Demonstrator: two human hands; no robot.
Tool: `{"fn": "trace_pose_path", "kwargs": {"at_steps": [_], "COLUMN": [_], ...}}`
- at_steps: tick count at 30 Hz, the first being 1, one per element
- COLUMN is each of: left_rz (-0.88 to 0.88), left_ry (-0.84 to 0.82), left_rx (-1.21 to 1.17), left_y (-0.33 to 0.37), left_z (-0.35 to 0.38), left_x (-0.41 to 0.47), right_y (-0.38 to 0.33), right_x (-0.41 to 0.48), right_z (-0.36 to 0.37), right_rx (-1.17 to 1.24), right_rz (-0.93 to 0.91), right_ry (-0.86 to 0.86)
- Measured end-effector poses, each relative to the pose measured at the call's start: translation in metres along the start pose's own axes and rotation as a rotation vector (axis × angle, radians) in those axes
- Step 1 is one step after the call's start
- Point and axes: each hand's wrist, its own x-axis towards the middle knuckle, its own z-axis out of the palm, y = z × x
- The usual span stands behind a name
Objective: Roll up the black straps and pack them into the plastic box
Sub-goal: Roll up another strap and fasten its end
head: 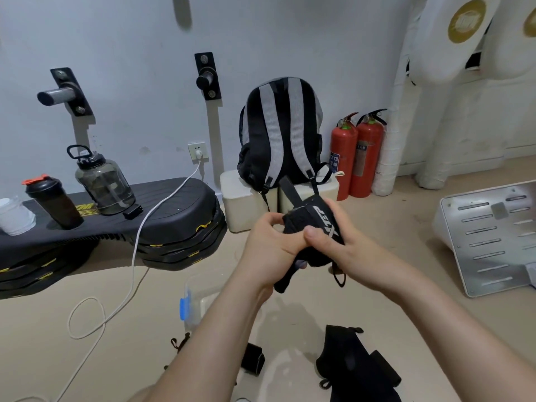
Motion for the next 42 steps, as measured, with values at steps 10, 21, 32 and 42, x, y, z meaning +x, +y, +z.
{"fn": "trace_pose_path", "kwargs": {"at_steps": [10, 21, 32, 42], "left_rz": [-0.077, 0.090, 0.149, 0.909], "left_ry": [-0.341, -0.054, -0.110, 0.294], "left_rx": [-0.027, 0.021, -0.211, 0.877], "left_y": [0.008, 0.018, 0.022, 0.010], "left_z": [-0.034, -0.035, -0.018, 0.001], "left_x": [-0.001, -0.004, -0.014, -0.017], "right_y": [0.010, 0.008, 0.008, 0.006], "right_x": [0.002, 0.007, 0.003, 0.005], "right_z": [-0.004, -0.005, -0.007, -0.005], "right_rx": [0.155, 0.474, 0.416, 0.525], "right_rz": [0.035, 0.062, 0.068, 0.165], "right_ry": [-0.017, 0.108, -0.122, 0.007]}}
